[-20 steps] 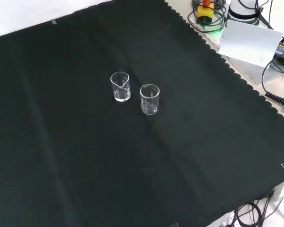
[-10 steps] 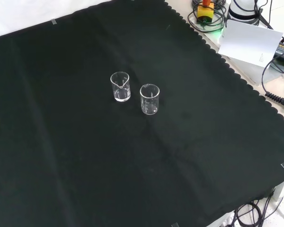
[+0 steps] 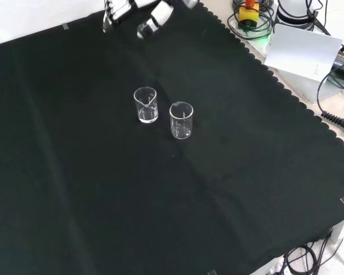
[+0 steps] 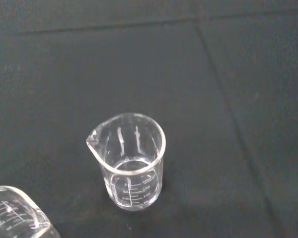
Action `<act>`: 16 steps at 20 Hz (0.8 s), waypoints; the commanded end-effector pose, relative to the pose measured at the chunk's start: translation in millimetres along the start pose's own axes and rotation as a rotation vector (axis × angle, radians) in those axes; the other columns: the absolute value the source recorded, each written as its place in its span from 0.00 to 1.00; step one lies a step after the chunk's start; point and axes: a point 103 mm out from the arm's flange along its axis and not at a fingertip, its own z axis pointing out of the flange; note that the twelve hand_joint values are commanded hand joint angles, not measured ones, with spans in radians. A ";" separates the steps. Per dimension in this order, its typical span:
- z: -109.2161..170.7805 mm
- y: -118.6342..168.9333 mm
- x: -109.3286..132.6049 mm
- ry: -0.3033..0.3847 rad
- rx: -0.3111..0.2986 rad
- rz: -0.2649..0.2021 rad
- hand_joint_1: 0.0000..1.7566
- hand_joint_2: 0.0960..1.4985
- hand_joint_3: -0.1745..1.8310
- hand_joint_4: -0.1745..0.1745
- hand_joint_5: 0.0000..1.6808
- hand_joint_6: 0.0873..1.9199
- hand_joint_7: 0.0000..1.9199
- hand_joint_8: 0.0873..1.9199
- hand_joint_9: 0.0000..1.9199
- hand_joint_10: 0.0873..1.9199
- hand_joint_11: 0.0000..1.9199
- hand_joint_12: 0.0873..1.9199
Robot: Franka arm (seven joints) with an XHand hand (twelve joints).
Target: Pick up the beaker on the right.
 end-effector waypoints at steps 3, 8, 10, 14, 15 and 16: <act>31.8 59.3 5.0 0.052 -0.033 -0.062 0.11 0.85 0.22 0.38 0.21 0.00 0.02 0.26 0.06 0.33 0.00 0.64; 47.9 63.1 0.6 0.103 -0.073 -0.134 0.13 0.83 0.21 0.38 0.21 0.00 0.02 0.26 0.06 0.33 0.00 0.64; 55.5 62.0 -8.9 0.133 -0.093 -0.168 0.14 0.82 0.20 0.38 0.20 0.00 0.02 0.26 0.07 0.33 0.00 0.64; 72.4 58.9 -18.4 0.173 -0.075 -0.234 0.26 0.70 0.18 0.39 0.19 0.00 0.04 0.28 0.12 0.34 0.00 0.69; 75.5 58.0 -21.1 0.167 -0.069 -0.248 0.30 0.67 0.17 0.39 0.19 0.00 0.05 0.28 0.13 0.34 0.00 0.70; 78.1 56.7 -23.2 0.159 -0.066 -0.264 0.32 0.65 0.17 0.39 0.19 0.00 0.05 0.28 0.13 0.34 0.00 0.70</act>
